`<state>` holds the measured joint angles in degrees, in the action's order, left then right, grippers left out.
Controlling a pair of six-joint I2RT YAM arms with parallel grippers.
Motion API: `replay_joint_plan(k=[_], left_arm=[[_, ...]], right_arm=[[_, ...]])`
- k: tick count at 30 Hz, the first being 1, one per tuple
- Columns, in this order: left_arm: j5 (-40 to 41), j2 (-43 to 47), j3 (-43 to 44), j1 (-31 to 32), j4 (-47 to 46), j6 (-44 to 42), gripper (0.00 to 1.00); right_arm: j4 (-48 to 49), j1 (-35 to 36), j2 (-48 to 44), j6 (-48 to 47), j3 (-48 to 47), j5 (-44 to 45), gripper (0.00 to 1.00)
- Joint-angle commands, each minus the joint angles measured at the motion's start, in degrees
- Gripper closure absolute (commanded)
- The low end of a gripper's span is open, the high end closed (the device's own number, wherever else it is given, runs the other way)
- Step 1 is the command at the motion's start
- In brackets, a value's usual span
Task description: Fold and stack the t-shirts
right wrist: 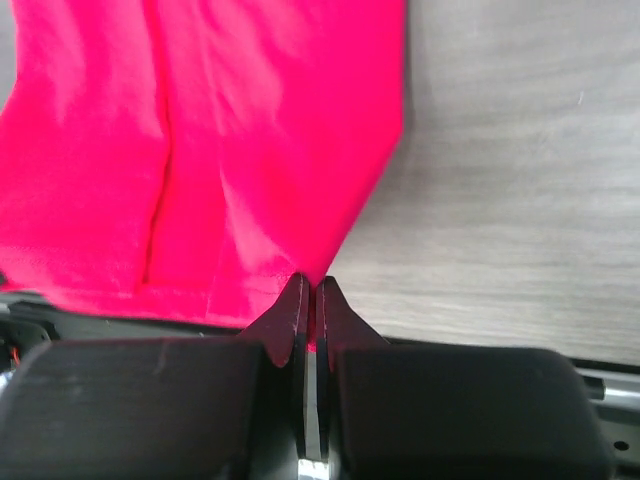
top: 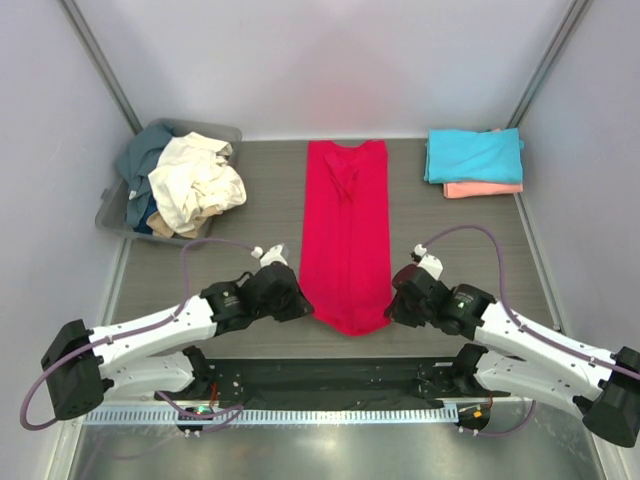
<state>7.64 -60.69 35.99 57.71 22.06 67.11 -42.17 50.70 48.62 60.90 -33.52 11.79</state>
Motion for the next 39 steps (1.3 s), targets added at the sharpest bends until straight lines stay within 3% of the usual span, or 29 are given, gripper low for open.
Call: replay_joint_plan(k=[1,15,27,39], left_arm=[[3.87,-1.27,5.75,-0.49,5.26,-4.88,1.0],[2.56,-6.54,15.25,-9.63,8.17,-14.02,1.0],[-2.71,-22.26,27.28,-17.89,6.15,-22.81,1.0],[-10.8,-35.99,40.3,-25.45,6.32,-28.0,1.0]], right_arm=[[-0.63,0.37,2.09,-3.24,-5.4,6.56,0.99],[0.69,-5.87,9.03,-14.57,-14.47,12.99,0.99],[9.12,-18.52,18.96,-25.74,-20.7,7.11,0.99],[16.51,-25.38,30.21,-33.39,-27.3,-0.36,0.99]])
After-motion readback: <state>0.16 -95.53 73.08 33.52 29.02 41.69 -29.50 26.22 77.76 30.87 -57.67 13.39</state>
